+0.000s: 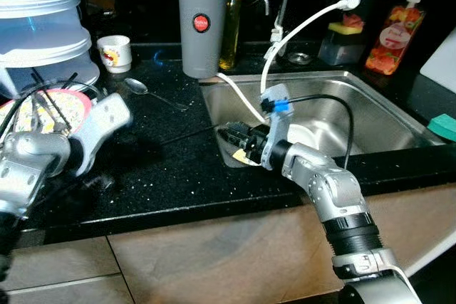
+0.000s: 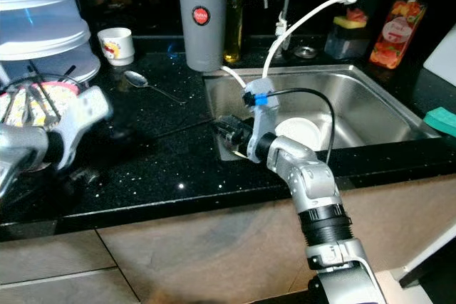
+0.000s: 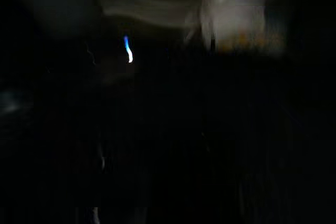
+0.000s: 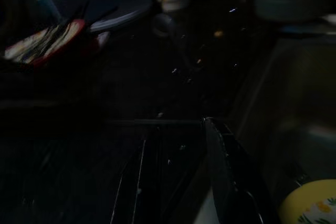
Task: Kitchen organization
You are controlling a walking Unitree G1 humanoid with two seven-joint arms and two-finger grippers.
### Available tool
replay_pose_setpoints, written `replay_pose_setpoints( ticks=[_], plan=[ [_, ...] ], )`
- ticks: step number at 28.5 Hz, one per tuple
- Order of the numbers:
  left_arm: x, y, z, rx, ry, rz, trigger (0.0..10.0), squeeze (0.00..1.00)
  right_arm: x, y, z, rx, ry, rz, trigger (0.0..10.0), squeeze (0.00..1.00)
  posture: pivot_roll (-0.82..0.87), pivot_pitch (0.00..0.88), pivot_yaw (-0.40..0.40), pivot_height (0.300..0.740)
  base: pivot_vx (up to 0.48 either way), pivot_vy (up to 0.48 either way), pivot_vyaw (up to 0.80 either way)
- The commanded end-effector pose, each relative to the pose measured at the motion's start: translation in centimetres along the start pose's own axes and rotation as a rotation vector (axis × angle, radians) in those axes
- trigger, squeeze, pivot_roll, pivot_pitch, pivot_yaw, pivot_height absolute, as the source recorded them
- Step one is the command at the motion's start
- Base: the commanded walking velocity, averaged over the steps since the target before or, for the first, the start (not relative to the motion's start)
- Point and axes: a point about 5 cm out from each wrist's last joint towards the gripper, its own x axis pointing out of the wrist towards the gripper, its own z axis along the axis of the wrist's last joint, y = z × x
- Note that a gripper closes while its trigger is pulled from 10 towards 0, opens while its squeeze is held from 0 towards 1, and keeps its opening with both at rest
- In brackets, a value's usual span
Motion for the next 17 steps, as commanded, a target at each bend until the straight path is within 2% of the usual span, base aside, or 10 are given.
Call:
replay_pose_setpoints(
  ticks=[1,4,6,9,13,14,15,16,17],
  plan=[
    [0.0,0.2,1.3,-0.047,-0.117,0.011,0.0,0.0,-0.1,-0.5,0.6,0.033,-0.033,-0.032,10.0,0.0,0.12,0.077,-0.049,0.74,0.0,0.0,0.0],
    [0.4,0.2,3.0,-0.136,-0.278,0.013,0.0,0.0,-0.1,-1.0,1.2,0.087,-0.077,-0.063,10.0,0.0,0.12,0.077,-0.049,0.74,0.0,0.0,0.0],
    [0.5,0.2,3.4,-0.152,-0.31,0.016,0.0,0.0,-0.2,-1.1,1.3,0.101,-0.088,-0.068,10.0,0.0,0.12,0.077,-0.049,0.74,0.0,0.0,0.0],
    [1.1,0.4,4.5,-0.241,-0.427,0.054,0.0,0.0,-0.2,-1.5,1.9,0.154,-0.137,-0.103,10.0,0.0,0.12,0.074,-0.047,0.74,0.0,0.0,0.0],
    [2.3,0.4,4.9,-0.353,-0.535,0.144,0.0,0.0,-0.3,-1.7,2.4,0.222,-0.205,-0.136,10.0,0.0,0.12,0.074,-0.047,0.74,0.0,0.0,0.0],
    [2.4,0.4,4.9,-0.369,-0.544,0.152,0.0,0.0,-0.3,-1.7,2.4,0.231,-0.211,-0.134,10.0,0.82,0.12,0.074,-0.047,0.74,0.0,0.0,0.0],
    [2.7,0.2,4.8,-0.397,-0.556,0.166,0.0,0.0,-0.2,-1.3,2.4,0.238,-0.211,-0.112,10.0,1.0,0.12,0.074,-0.047,0.74,0.0,0.0,0.0],
    [3.1,0.0,4.7,-0.425,-0.562,0.182,0.0,0.0,-0.1,-0.8,2.3,0.233,-0.207,-0.083,10.0,1.0,0.12,0.069,-0.037,0.74,0.0,0.0,0.0],
    [3.6,-0.2,4.6,-0.488,-0.589,0.202,0.0,0.0,0.0,-0.1,2.2,0.225,-0.194,-0.039,10.0,1.0,0.12,0.069,-0.037,0.74,0.0,0.0,0.0]
  ],
)
